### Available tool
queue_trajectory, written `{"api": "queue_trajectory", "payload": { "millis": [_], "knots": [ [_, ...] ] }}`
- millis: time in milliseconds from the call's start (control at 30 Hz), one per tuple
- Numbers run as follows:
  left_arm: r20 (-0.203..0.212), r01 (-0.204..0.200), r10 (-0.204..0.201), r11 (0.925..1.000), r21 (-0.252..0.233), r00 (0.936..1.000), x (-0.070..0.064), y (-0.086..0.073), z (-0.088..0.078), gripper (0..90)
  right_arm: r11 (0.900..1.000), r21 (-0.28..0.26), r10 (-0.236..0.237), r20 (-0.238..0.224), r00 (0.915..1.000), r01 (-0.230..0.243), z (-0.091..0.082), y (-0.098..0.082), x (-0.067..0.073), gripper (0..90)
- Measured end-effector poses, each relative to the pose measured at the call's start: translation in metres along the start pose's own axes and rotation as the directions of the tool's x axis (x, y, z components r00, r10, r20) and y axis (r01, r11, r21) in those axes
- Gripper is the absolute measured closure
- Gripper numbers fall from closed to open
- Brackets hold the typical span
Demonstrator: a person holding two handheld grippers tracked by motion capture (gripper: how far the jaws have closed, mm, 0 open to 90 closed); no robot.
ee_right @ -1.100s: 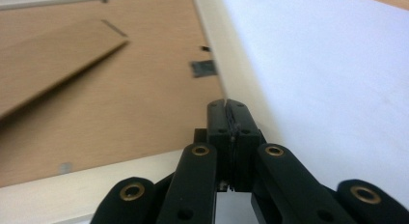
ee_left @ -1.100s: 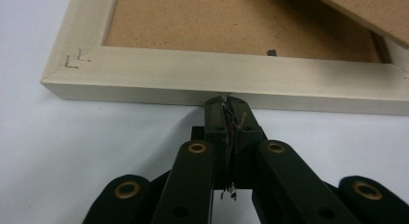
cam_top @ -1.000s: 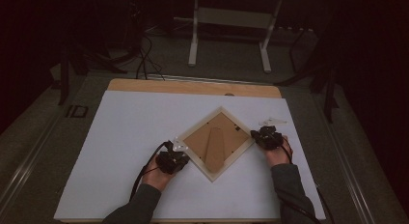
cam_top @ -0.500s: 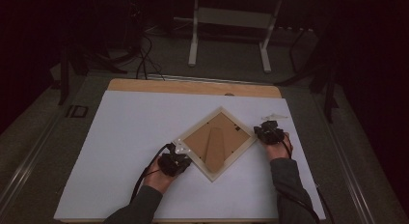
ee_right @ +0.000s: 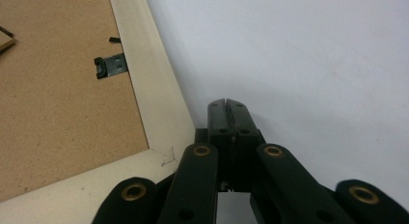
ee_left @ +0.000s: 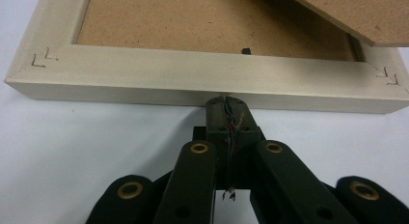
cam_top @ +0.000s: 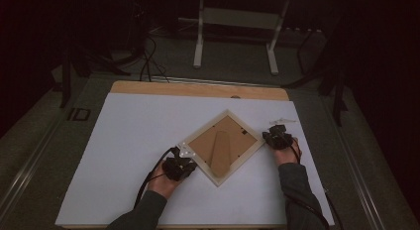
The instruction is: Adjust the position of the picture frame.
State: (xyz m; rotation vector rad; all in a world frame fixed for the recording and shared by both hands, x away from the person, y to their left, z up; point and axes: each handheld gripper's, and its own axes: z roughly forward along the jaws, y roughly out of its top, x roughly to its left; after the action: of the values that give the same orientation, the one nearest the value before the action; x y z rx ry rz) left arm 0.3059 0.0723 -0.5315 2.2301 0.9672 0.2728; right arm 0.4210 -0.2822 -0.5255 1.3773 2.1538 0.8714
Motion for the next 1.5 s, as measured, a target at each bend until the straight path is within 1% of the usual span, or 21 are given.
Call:
{"api": "queue_trajectory", "payload": {
  "millis": [300,333,467,533,600,633,700,767,900,967,1000,1133,1167,1200,1333,1467,1500],
  "knots": [
    [-0.005,0.014,-0.014,0.9999,-0.001,0.9999,0.003,0.0,0.0,89.8,1.0,0.0,0.006,-0.002,1.0,-0.006,-0.002,-0.002,0.001,90.0],
    [-0.015,0.022,-0.022,0.9998,-0.004,0.9997,0.004,0.0,0.0,89.8,1.0,0.002,-0.005,-0.003,1.0,0.005,-0.004,-0.004,0.002,90.0],
    [-0.031,0.04,-0.041,0.9991,-0.009,0.9987,0.01,0.0,-0.001,89.9,1.0,0.01,-0.011,-0.008,0.9999,0.011,-0.004,-0.007,0.006,90.0],
    [-0.049,0.047,-0.048,0.9988,-0.012,0.9977,0.011,-0.001,-0.001,89.9,1.0,0.006,-0.013,-0.015,0.9998,0.013,-0.004,-0.01,0.008,90.0],
    [-0.058,0.056,-0.057,0.9984,-0.01,0.9967,0.012,-0.001,-0.002,89.9,1.0,0.001,-0.007,-0.018,0.9998,0.007,-0.005,-0.011,0.009,90.0],
    [-0.062,0.059,-0.06,0.9982,-0.009,0.9963,0.012,-0.001,-0.002,89.9,1.0,-0.002,-0.005,-0.021,0.9998,0.005,-0.006,-0.012,0.01,90.0],
    [-0.071,0.05,-0.05,0.9988,-0.004,0.9962,0.011,-0.001,-0.003,90.0,1.0,-0.006,-0.001,-0.024,0.9997,0.001,-0.007,-0.013,0.011,90.0],
    [-0.072,0.043,-0.043,0.9991,-0.001,0.9965,0.009,-0.002,-0.003,90.0,1.0,-0.006,-0.002,-0.033,0.9995,0.002,-0.007,-0.014,0.012,90.0],
    [-0.065,0.051,-0.051,0.9987,0.001,0.9966,0.009,-0.003,-0.005,90.0,1.0,-0.006,-0.013,-0.042,0.999,0.013,-0.009,-0.016,0.014,90.0],
    [-0.061,0.049,-0.048,0.9988,0.006,0.997,0.008,-0.004,-0.006,90.0,1.0,-0.007,-0.016,-0.048,0.9987,0.016,-0.009,-0.017,0.015,90.0],
    [-0.06,0.05,-0.049,0.9987,0.006,0.997,0.007,-0.004,-0.006,90.0,1.0,-0.006,-0.018,-0.057,0.9982,0.017,-0.01,-0.018,0.015,90.0],
    [-0.042,0.054,-0.054,0.9985,0.01,0.9977,0.007,-0.008,-0.009,89.9,1.0,-0.004,-0.003,-0.072,0.9974,0.003,-0.014,-0.021,0.018,90.0],
    [-0.04,0.054,-0.054,0.9985,0.011,0.9978,0.007,-0.008,-0.01,89.9,1.0,-0.004,-0.009,-0.073,0.9973,0.008,-0.015,-0.023,0.019,90.0],
    [-0.041,0.05,-0.049,0.9987,0.014,0.998,0.007,-0.009,-0.011,89.9,1.0,-0.006,-0.016,-0.072,0.9973,0.016,-0.017,-0.024,0.021,90.0],
    [-0.045,0.054,-0.053,0.9984,0.019,0.9976,0.008,-0.01,-0.013,89.9,0.999,0.003,-0.05,-0.052,0.9974,0.05,-0.023,-0.029,0.03,90.0],
    [-0.04,0.064,-0.063,0.9977,0.02,0.9972,0.009,-0.011,-0.014,89.9,0.999,0.007,-0.052,-0.047,0.9975,0.053,-0.027,-0.032,0.032,90.0],
    [-0.042,0.061,-0.061,0.9979,0.023,0.9973,0.009,-0.012,-0.014,89.9,0.999,0.007,-0.045,-0.047,0.9979,0.045,-0.028,-0.033,0.033,90.0]
  ]
}}
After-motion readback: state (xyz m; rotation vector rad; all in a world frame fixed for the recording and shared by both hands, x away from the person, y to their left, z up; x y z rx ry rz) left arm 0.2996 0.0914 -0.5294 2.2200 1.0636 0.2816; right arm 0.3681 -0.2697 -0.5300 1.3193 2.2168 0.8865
